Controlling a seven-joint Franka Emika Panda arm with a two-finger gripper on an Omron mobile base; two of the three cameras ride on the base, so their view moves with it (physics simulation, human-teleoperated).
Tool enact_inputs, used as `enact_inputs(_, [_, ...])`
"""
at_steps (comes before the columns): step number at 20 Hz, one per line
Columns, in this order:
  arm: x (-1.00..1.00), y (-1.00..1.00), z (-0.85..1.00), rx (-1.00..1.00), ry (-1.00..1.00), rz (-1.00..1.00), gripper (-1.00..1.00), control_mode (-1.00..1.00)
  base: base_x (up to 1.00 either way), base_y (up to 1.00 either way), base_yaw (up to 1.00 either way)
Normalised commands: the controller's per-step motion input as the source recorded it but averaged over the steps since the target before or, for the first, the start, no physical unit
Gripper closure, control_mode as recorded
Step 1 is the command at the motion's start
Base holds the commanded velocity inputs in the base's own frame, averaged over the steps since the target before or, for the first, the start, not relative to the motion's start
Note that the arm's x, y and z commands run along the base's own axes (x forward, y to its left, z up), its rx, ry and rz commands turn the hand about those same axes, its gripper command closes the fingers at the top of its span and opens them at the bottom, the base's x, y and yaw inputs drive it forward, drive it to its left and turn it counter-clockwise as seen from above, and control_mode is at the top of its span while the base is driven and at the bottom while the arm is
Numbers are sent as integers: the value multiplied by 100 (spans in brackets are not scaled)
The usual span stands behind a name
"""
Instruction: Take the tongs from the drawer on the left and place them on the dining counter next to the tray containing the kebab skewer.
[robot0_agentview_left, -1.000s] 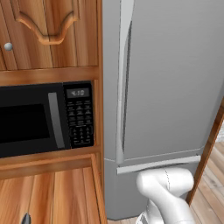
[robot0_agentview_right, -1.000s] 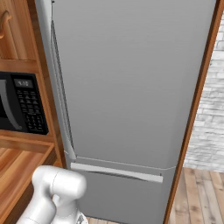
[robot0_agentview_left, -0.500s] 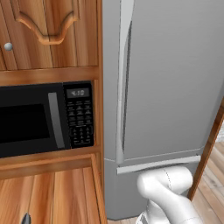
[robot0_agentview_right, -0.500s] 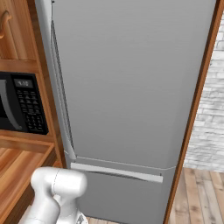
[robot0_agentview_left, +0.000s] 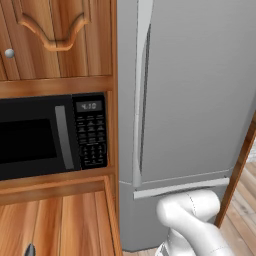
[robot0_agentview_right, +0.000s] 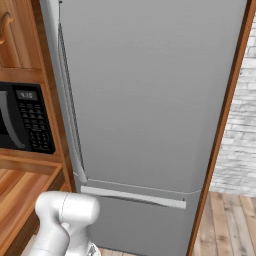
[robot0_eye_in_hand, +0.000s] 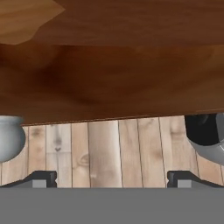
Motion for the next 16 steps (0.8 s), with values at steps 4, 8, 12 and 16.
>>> enact_inputs(4, [0, 0, 0, 0, 0, 0, -100, -100, 0, 0, 0])
enact_inputs(8, [0, 0, 0, 0, 0, 0, -100, -100, 0, 0, 0])
enact_inputs(12, [0, 0, 0, 0, 0, 0, -100, -100, 0, 0, 0])
enact_inputs(16, [0, 0, 0, 0, 0, 0, -100, -100, 0, 0, 0])
